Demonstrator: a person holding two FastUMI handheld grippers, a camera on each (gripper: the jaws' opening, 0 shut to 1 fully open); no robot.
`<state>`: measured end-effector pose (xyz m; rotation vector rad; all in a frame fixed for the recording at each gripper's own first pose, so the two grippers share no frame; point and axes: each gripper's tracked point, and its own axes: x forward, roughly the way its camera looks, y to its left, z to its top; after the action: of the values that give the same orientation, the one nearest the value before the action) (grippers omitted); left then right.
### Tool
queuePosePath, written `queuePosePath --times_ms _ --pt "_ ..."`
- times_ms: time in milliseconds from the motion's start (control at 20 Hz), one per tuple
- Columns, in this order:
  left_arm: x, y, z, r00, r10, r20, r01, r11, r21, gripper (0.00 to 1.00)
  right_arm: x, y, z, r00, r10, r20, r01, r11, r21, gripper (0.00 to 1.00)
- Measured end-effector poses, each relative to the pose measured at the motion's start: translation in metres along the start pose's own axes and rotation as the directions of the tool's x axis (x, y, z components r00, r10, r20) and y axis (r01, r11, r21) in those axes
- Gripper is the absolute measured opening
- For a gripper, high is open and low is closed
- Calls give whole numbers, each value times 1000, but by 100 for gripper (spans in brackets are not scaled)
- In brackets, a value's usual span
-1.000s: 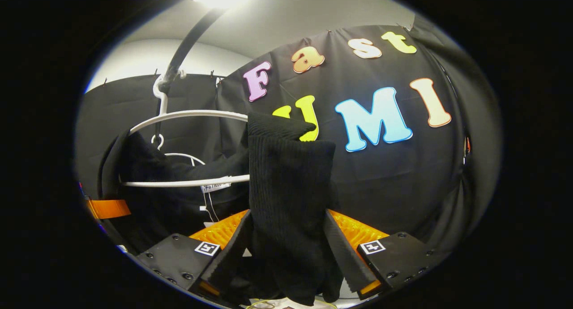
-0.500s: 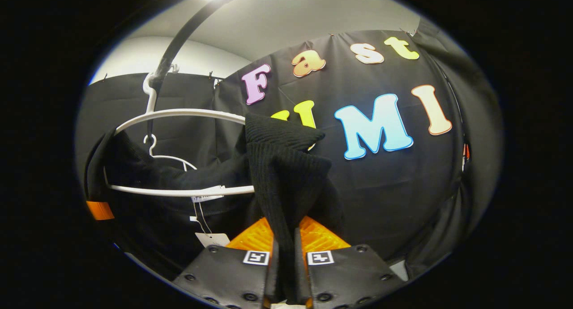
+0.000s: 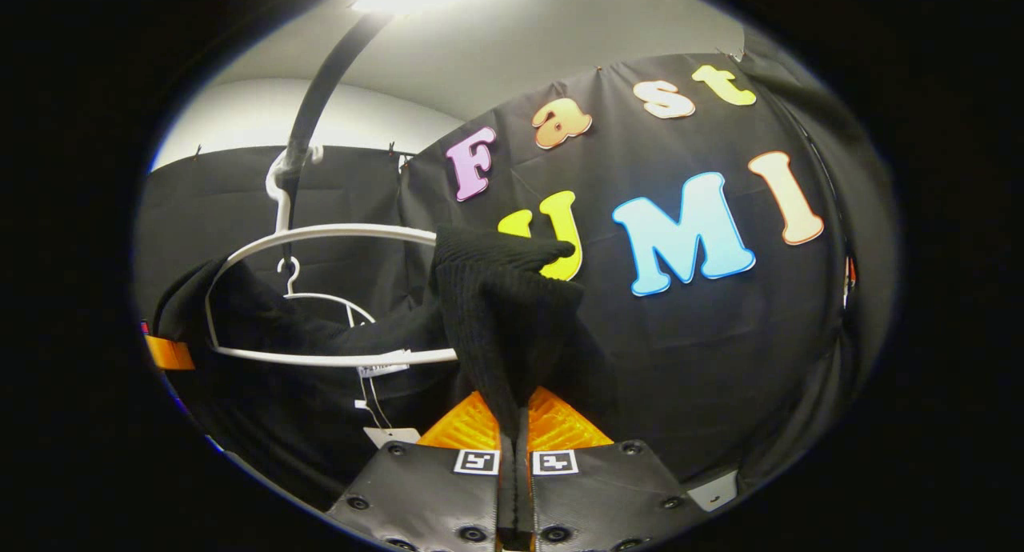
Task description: Grasp the clothes on the hanger with both hands and then place them into the laundry hamper below.
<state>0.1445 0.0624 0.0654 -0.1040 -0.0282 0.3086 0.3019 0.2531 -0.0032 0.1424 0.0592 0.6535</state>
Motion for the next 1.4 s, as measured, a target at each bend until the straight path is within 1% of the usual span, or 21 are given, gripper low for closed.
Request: queuePosePath --times_ms 150,300,350,550,800,900,950,1050,1200,1250,1300,1400 --pt "0 17 16 999 20 34 -18 999 -50 2 -1 -17 13 998 -54 31 54 999 -2 1" --pt "-9 39 30 997 56 57 -51 996 -72 0 2 -34 25 995 -87 55 88 996 -20 0" --pt "-12 48 35 996 67 67 -62 996 -72 0 4 -38 30 992 -102 68 104 994 -24 1" --pt "-8 74 54 989 104 106 -101 994 -36 1 14 -53 46 981 -150 121 155 987 -41 0" --pt "-4 104 67 977 149 154 -151 989 0 0 25 -67 49 970 -197 143 207 976 -61 1" --pt "2 114 64 976 161 149 -162 987 -5 0 29 -74 47 965 -218 148 232 969 -86 1" --pt "6 119 61 975 171 142 -170 985 -22 0 32 -77 44 963 -228 143 242 966 -94 1" --pt "14 134 49 974 195 120 -187 980 -71 0 37 -83 34 964 -239 120 251 962 -105 1" --pt "25 159 22 970 236 62 -225 963 -147 0 38 -87 20 965 -248 87 257 959 -122 0" --pt "24 165 13 969 242 42 -233 960 -159 1 37 -87 15 966 -247 76 255 958 -128 1" --pt "23 169 4 969 246 23 -239 958 -160 0 36 -87 8 967 -246 58 252 959 -130 0" --pt "16 174 -10 966 259 -9 -257 955 -149 1 35 -88 0 969 -246 34 248 960 -132 0"
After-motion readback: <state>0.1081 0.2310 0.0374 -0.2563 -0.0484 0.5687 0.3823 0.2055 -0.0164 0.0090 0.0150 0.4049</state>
